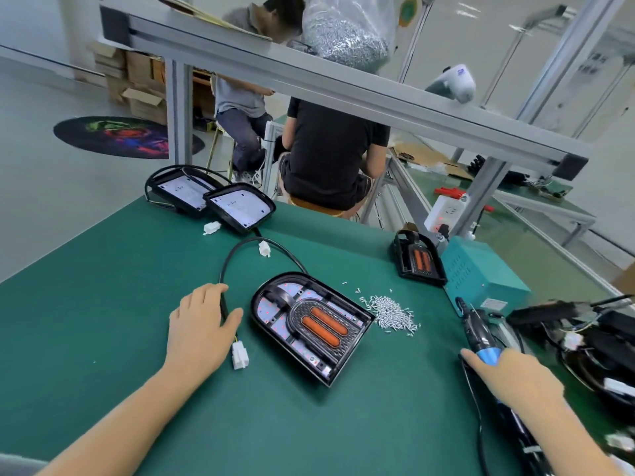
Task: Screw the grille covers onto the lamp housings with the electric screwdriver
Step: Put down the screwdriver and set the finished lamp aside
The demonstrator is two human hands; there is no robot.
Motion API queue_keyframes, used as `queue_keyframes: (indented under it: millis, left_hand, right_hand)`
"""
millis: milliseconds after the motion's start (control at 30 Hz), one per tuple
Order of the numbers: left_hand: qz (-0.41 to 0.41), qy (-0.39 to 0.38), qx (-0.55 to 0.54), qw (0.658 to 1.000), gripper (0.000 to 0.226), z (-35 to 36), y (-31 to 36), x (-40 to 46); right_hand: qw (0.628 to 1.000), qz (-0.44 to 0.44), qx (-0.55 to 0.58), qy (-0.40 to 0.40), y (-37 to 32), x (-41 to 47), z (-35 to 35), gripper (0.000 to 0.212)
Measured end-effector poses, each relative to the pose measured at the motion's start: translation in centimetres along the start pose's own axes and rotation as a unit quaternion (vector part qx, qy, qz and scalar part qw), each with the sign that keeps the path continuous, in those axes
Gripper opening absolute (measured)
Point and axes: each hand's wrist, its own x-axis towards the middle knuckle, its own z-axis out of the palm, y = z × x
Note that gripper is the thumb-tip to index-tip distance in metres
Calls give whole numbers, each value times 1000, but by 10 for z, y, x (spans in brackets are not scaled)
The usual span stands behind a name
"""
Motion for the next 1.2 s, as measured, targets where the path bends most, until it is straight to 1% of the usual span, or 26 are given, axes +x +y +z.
queue_keyframes:
  millis: [67,133,200,233,333,367,433,533,600,667,767,833,867,900,933,967,1000,1067,1200]
  left_hand:
    - [7,0,10,1000,42,2,-1,-1]
    - [14,3,22,1000,40,3,-2,-1]
    - [20,9,26,999,39,4,-3,-2]
    - [23,12,26,999,38,4,-3,-2]
    - [26,25,5,999,32,6,-2,-2]
    - [26,29,-9,999,31,5,-2,-2]
    - [31,32,-28,999,38,4,-4,-1]
    - [45,17,11,999,54,1,-7,3]
    - [60,1,44,997,57,-2,-8,7]
    - [83,-24,75,993,54,-5,-10,12]
    - [128,-59,128,982,42,-11,-15,22]
    - [149,-85,144,975,35,-16,-18,28]
    - [158,-98,149,971,32,-19,-19,31]
    - [167,-110,154,968,28,-21,-20,34]
    - [176,-122,155,965,26,-23,-22,37]
    - [183,-134,152,962,23,-25,-24,40]
    - [191,-144,149,960,21,-26,-26,42]
    - [209,-158,147,954,17,-28,-30,46]
    - [246,-167,134,945,10,-28,-37,53]
  right_hand:
    - [1000,12,-1,1,2,4,6,57]
    - [1000,3,-12,-3,4,8,12,57]
    - [1000,9,24,7,6,9,16,60]
    - [999,13,24,18,7,10,17,62]
    - [999,20,-16,39,6,8,10,66]
    - [998,11,-18,53,4,8,6,66]
    - [996,-38,13,85,-3,9,-1,62]
    - [976,-138,137,98,-29,-1,-15,54]
    - [955,-211,193,77,-53,-10,-20,52]
    - [932,-276,229,46,-81,-18,-22,55]
    - [909,-324,262,-27,-126,-26,-24,65]
    - [906,-328,250,-90,-151,-27,-26,73]
    - [906,-324,242,-125,-159,-27,-27,75]
    - [901,-319,246,-163,-166,-27,-27,69]
    - [889,-312,267,-202,-169,-26,-25,58]
    - [873,-304,300,-237,-171,-27,-23,46]
    - [857,-295,334,-260,-172,-27,-21,40]
    - [839,-281,379,-271,-171,-27,-17,36]
    - [829,-257,430,-248,-168,-31,-11,27]
